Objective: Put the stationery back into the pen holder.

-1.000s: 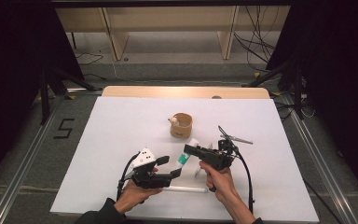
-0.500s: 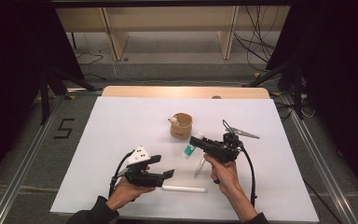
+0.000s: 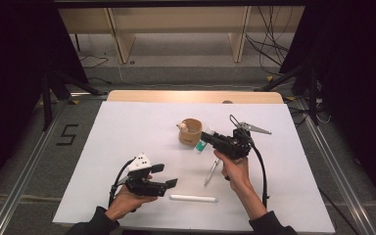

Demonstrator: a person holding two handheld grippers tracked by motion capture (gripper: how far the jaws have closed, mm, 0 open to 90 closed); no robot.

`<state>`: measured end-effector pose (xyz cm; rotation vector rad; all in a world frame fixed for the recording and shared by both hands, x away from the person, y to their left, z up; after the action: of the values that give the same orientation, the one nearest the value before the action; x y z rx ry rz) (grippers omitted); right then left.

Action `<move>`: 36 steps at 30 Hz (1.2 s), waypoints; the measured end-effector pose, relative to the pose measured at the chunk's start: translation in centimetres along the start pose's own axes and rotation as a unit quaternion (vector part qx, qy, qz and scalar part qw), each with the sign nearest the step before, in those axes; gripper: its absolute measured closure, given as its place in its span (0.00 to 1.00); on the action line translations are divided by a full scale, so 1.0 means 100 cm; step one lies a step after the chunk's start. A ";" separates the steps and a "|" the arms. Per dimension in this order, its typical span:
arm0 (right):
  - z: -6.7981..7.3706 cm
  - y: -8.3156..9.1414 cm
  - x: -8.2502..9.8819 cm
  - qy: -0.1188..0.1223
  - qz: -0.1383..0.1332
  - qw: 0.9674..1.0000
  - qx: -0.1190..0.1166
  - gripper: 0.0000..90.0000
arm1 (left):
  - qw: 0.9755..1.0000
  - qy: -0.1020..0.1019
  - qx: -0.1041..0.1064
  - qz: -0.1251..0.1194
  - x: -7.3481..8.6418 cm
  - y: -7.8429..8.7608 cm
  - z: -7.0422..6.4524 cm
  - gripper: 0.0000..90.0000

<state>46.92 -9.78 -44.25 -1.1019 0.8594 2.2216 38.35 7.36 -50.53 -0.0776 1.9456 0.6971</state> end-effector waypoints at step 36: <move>-0.023 -0.067 -0.054 0.047 0.014 0.994 0.098 0.73 | 0.998 -0.031 -0.004 0.047 0.018 0.004 0.003 0.23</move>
<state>55.54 -7.80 -42.92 -1.1131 1.1135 2.0680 37.57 8.27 -52.00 0.0296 1.8975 0.7602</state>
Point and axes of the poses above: each handheld gripper's, and its own axes: y roughly backward along the jaws, x roughly out of its underside, z roughly to its left, the point moved 9 cm from there along -y, roughly forward along the jaws, and after that the axes turned 9 degrees about x, right-handed, at the moved point
